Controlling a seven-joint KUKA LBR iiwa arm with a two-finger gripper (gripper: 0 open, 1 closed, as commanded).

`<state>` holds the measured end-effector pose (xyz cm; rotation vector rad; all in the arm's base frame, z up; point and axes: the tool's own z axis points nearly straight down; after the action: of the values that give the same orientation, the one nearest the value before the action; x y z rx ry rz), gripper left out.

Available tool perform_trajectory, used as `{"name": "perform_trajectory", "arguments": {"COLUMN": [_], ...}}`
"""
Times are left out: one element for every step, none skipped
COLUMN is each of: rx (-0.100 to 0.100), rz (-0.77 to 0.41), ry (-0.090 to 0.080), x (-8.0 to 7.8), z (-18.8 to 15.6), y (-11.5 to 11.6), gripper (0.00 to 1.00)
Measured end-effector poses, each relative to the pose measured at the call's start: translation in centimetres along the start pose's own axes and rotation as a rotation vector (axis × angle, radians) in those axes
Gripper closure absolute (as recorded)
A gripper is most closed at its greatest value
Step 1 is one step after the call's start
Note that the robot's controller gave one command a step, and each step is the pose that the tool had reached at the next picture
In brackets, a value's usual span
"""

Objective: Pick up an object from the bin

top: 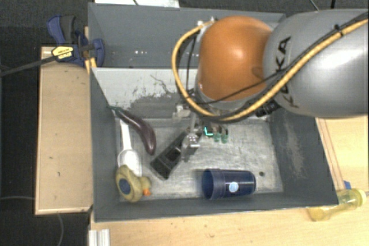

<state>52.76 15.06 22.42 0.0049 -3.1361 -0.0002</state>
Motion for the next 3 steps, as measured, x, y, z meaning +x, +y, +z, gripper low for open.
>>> {"name": "perform_trajectory", "arguments": {"rx": [-0.001, -0.002, 0.005], "rz": [0.004, 0.004, -0.008], "ry": [-0.008, -0.009, 0.006], "x": [-0.2, -0.1, 0.4], "z": [-0.4, -0.3, 2.3], "y": [-0.1, -0.2, -3.8], "gripper": [0.00, 0.00, 0.00]}}
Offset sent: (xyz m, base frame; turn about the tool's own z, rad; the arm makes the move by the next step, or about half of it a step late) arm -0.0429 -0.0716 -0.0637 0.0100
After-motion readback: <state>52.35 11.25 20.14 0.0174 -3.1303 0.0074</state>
